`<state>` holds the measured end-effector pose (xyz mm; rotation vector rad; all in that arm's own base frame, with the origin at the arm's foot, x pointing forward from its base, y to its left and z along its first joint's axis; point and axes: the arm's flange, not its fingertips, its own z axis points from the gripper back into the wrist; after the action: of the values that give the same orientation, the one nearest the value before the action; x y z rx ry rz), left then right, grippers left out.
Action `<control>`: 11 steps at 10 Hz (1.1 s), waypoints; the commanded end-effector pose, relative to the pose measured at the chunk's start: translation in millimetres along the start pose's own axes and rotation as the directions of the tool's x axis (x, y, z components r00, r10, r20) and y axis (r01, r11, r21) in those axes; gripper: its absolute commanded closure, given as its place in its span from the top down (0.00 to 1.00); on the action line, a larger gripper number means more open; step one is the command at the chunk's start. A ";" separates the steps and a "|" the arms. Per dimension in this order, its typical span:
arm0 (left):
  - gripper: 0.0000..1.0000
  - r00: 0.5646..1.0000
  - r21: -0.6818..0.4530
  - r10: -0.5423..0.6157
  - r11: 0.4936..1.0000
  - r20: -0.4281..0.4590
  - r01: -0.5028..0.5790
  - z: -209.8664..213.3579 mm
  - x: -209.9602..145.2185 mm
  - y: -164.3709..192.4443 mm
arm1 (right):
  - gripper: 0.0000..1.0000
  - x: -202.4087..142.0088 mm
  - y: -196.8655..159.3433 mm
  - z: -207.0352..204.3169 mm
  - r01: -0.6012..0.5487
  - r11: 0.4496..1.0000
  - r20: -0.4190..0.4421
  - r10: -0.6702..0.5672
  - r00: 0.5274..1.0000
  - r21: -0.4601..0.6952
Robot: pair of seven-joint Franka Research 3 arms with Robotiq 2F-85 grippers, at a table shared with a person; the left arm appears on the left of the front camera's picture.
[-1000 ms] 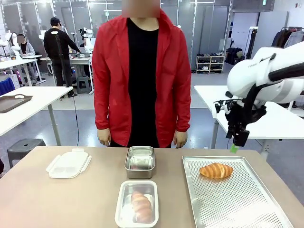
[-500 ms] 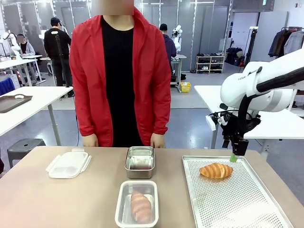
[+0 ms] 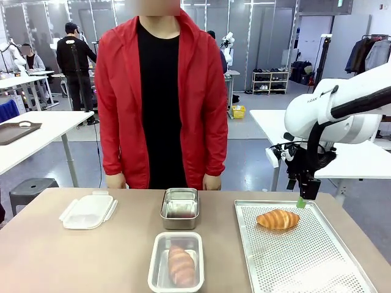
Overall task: Place the bread into the airtight container.
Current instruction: Pick up a Butter Roll and place it into an empty Airtight Container.
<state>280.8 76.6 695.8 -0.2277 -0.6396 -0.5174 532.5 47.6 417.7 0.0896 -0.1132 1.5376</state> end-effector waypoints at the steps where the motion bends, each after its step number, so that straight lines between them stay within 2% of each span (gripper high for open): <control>1: 1.00 1.000 -0.004 -0.006 1.000 0.002 0.006 1.6 1.5 -0.1 | 1.00 -0.7 -5.1 -26.2 0.010 0.999 -0.023 -0.010 1.000 -0.036; 3: 1.00 1.000 -0.004 -0.006 1.000 0.002 0.006 1.6 1.5 -0.1 | 1.00 -1.2 -8.8 -39.0 0.022 0.997 0.011 -0.021 1.000 -0.068; 5: 1.00 1.000 -0.004 -0.006 1.000 0.002 0.006 1.6 1.5 -0.1 | 1.00 -1.1 -16.1 -56.0 0.043 0.998 -0.002 -0.043 0.999 -0.049; 8: 1.00 1.000 -0.004 -0.006 1.000 0.002 0.006 1.6 1.5 -0.1 | 1.00 -0.7 -28.7 -78.8 0.076 0.996 0.025 -0.075 0.997 -0.050; 11: 1.00 1.000 -0.004 -0.006 1.000 0.002 0.006 1.6 1.5 -0.1 | 1.00 0.9 -41.0 -98.4 0.067 0.997 -0.003 -0.067 0.998 -0.028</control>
<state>280.8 76.7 695.8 -0.2277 -0.6396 -0.5174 565.2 55.2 322.0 0.0840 -0.1297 1.4816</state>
